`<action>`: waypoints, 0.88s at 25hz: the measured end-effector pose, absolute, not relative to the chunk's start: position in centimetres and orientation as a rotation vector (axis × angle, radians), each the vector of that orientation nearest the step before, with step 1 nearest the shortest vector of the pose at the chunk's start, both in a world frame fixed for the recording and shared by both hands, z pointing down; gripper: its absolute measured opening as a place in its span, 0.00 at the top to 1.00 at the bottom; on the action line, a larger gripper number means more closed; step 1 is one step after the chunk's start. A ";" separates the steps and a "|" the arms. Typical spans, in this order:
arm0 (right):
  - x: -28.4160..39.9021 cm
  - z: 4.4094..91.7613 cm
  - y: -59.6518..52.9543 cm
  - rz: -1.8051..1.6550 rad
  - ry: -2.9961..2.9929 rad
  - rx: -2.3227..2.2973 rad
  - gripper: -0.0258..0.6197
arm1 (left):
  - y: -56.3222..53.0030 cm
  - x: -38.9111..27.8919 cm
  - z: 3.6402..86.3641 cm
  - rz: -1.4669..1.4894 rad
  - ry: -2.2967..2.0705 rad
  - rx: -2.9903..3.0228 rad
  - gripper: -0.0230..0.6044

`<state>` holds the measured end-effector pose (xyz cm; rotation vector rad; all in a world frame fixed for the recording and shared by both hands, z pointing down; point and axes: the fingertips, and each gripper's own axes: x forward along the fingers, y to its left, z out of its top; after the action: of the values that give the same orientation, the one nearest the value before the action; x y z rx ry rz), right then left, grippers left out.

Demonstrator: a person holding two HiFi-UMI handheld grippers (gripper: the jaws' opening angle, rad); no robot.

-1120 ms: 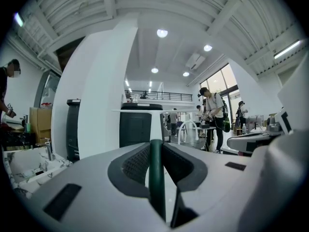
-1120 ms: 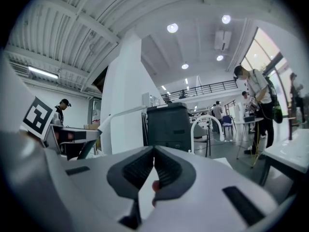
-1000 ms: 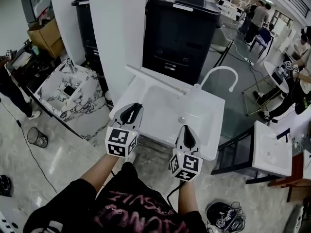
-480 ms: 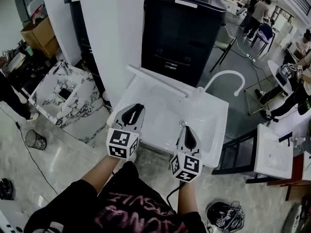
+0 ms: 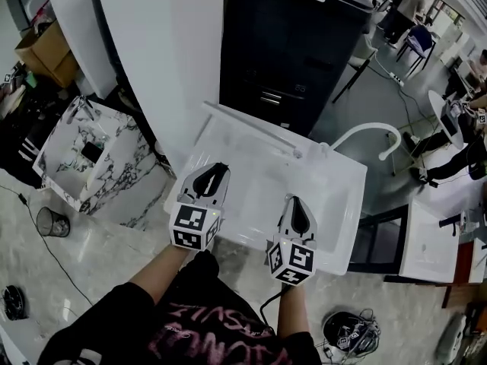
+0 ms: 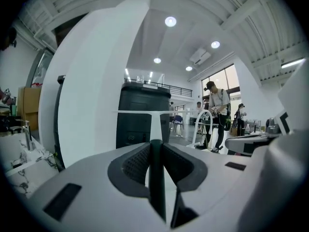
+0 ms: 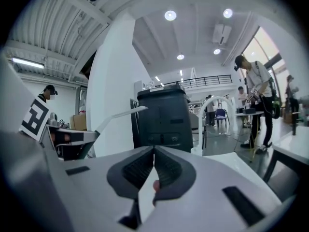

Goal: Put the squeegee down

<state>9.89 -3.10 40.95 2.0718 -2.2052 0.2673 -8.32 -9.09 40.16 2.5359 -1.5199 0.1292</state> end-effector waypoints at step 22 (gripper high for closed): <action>6.2 41.9 -13.2 0.281 -2.041 2.170 0.93 | -19.0 -10.0 43.4 0.149 -1.302 2.556 0.83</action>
<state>6.22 -13.23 41.86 2.1698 -2.0406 0.2806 -10.04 -18.99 43.38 2.5559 -1.3018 0.1492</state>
